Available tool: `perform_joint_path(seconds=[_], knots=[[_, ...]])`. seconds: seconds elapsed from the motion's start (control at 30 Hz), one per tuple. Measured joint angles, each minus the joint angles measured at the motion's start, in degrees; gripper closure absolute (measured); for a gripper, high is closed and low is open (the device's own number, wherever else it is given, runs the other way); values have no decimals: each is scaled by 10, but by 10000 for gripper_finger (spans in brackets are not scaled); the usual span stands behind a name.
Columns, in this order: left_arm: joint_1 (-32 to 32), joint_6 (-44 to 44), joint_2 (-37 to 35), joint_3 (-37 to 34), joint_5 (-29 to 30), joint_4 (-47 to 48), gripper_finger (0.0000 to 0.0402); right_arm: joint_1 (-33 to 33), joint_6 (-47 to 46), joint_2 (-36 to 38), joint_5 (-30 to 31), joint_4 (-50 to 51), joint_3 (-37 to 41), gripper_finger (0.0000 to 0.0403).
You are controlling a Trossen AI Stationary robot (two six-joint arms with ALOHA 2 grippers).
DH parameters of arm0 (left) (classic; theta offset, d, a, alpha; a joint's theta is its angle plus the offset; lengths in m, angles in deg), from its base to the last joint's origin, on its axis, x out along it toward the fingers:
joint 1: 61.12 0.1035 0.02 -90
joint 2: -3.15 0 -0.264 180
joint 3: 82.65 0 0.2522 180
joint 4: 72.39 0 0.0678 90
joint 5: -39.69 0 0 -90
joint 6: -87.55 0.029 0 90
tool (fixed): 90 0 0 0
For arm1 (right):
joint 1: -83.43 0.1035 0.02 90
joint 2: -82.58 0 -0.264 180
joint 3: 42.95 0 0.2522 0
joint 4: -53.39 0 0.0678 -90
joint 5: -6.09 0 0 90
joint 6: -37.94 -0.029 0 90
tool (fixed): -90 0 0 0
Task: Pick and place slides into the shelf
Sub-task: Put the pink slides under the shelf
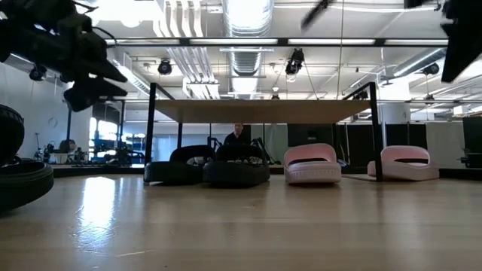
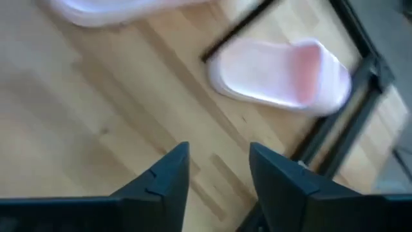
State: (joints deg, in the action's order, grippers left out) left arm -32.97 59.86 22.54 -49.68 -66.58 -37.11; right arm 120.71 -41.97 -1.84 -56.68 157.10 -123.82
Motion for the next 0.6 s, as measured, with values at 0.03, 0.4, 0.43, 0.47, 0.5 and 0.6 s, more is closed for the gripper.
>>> perform_joint_path(seconds=[0.03,0.4,0.43,0.47,0.5,0.6], knots=[[0,11,-7,0,0,3,261,-1,-27,-9,0,2,10,238],[0,-18,-8,-1,3,47,261,-48,-362,91,-39,-21,142,196],[0,-30,-1,-1,3,45,261,-47,-378,122,-14,-21,149,197],[0,-35,6,-1,3,44,261,-47,-382,155,12,-20,156,197],[0,-39,13,-1,5,44,261,-47,-371,189,33,-18,163,197],[0,-39,31,-1,19,43,261,-55,-290,275,53,-17,186,197]])
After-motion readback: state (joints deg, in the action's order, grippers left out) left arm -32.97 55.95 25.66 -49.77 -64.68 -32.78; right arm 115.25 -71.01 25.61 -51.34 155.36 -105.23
